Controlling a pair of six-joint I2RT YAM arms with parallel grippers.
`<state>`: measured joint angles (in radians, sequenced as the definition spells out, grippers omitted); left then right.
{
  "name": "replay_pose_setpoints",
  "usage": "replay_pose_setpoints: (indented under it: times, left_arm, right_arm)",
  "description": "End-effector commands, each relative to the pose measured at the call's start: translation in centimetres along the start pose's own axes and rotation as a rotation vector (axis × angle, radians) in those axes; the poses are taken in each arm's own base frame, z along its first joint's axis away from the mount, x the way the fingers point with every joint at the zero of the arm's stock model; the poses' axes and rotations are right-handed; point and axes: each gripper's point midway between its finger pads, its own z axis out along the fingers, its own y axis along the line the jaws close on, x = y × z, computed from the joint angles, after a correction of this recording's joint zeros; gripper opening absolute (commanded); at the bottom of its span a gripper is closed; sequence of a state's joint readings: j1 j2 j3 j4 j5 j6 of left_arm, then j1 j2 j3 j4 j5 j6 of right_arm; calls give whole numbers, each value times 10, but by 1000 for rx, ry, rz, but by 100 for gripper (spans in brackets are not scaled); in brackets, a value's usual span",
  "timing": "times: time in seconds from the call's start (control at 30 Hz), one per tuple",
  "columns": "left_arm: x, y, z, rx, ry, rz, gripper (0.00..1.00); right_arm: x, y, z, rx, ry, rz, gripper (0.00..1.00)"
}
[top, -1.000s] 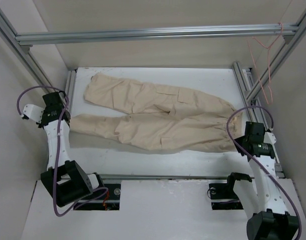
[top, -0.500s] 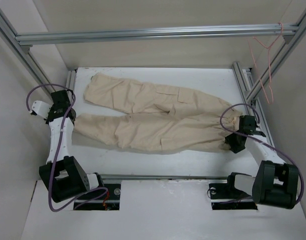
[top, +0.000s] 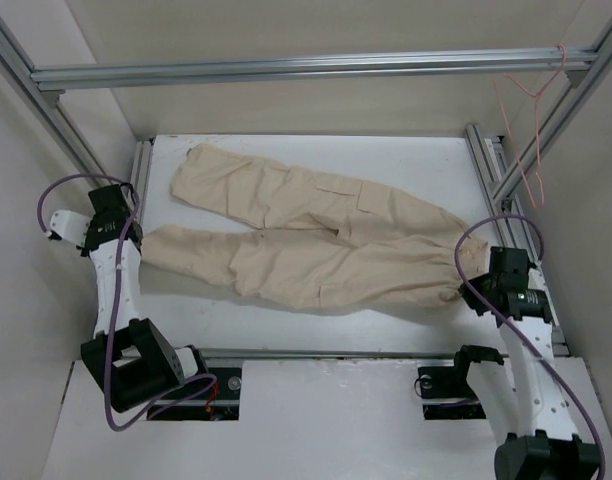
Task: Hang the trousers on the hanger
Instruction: Fold the trousers
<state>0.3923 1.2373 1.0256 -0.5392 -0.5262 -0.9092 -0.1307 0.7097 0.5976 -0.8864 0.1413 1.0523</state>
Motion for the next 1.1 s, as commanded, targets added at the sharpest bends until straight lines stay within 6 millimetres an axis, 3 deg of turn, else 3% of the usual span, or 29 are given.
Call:
replay_pose_setpoints:
  times: [0.0, 0.07, 0.2, 0.3, 0.47, 0.63, 1.07]
  left_arm:
    - [-18, -9, -21, 39, -48, 27, 3]
    - [-16, -22, -30, 75, -60, 62, 3]
    - [-16, -63, -43, 149, -74, 88, 3]
    - [-19, -102, -51, 209, -84, 88, 3]
    - [-19, -147, -40, 231, -70, 90, 2]
    - [-8, -185, -24, 235, -47, 106, 2]
    - [-5, -263, -21, 358, -75, 53, 2]
  right_arm:
    - [-7, -20, -24, 75, -43, -10, 2]
    - [-17, -17, -18, 79, -83, -18, 3]
    - [-33, 23, -10, -4, -70, -34, 3]
    - [-56, 48, -6, -38, -104, -48, 3]
    - [-92, 73, 0, -57, -144, -25, 2]
    - [-104, 86, 16, -60, -139, 10, 1]
    - [-126, 122, 34, -133, -134, 86, 1]
